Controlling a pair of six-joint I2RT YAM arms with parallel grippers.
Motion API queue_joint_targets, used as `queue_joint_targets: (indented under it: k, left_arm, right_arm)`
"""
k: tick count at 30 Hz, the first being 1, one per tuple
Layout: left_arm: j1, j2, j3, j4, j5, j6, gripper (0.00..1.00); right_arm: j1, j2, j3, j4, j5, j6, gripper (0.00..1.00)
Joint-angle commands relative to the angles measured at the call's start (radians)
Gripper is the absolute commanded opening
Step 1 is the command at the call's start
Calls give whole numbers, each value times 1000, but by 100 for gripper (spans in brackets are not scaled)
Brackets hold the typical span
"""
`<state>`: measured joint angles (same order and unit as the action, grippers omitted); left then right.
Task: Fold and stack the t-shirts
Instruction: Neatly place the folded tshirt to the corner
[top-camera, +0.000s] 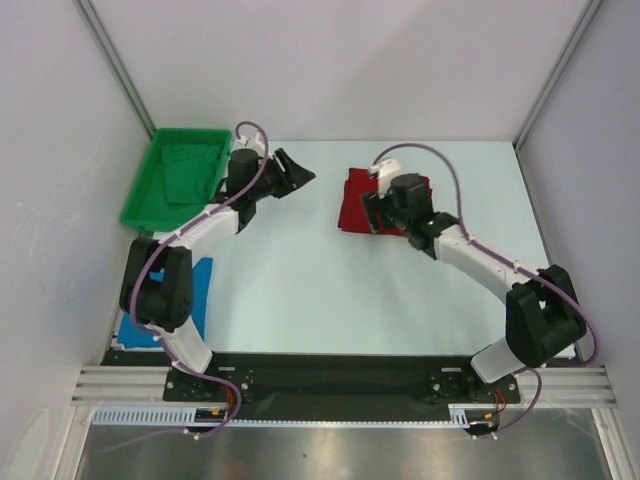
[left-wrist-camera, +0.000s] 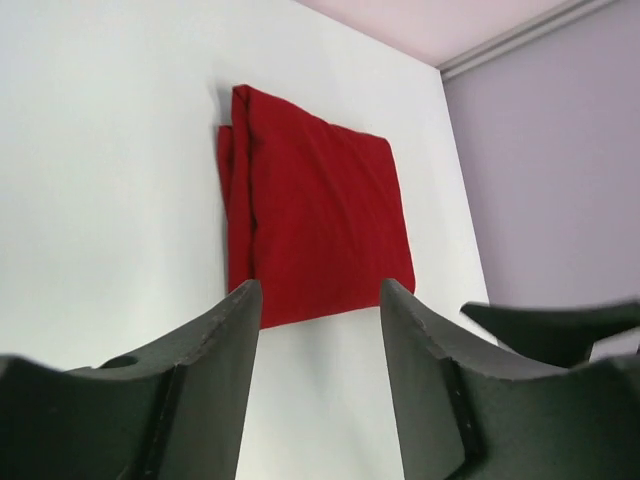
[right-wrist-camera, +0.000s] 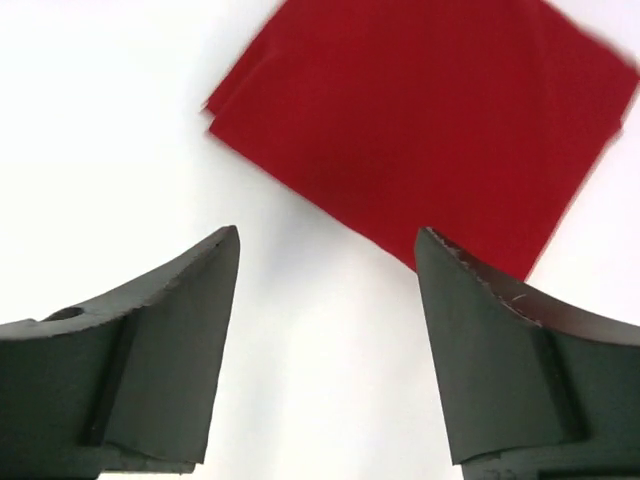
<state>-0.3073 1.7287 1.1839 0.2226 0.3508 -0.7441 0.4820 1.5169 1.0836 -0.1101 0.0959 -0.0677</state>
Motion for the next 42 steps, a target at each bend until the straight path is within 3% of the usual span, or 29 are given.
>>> queue_joint_targets:
  k: [1,2,3,5,7,15,26,30,33,41,42]
  left_arm:
    - [16,-67,-27,-20,-24,-47,57]
    - [33,-75,-27,-44,-24,-54,57]
    - [40,-89,-42,-49,-30,-69,57]
    - [77,-121,-69,-72,-41,-93,57]
    - [111,-136,-78,-92,-42,-113,57]
    - [169,-202,-107,-128,-10,-101,58]
    - [200,-118,-78,-146,42,-133,58]
    - [200,-92,-60,-152,65,-144,59]
    - [200,-81,-58,-141,82,-141,59]
    - [169,61,-27,35,221,-193,60]
    - [154,103,-26,106,234,-208,60]
  right_arm:
    - [166,9,-103,99,185,-416,78]
    - [208,22,-131,195,206,-514,85]
    - [277,38,-187,245,275,-719,89]
    - [306,115,-199,373,323,-849,94]
    - [308,178,-112,305,314,-847,91]
    - [305,446,71,296,366,-914,79]
    - [241,600,236,201,341,-940,62]
    - [231,620,257,173,301,-937,53]
    - [228,621,269,155,277,-923,39]
    - [218,539,279,115,223,-854,1]
    - [216,517,276,115,219,-848,0]
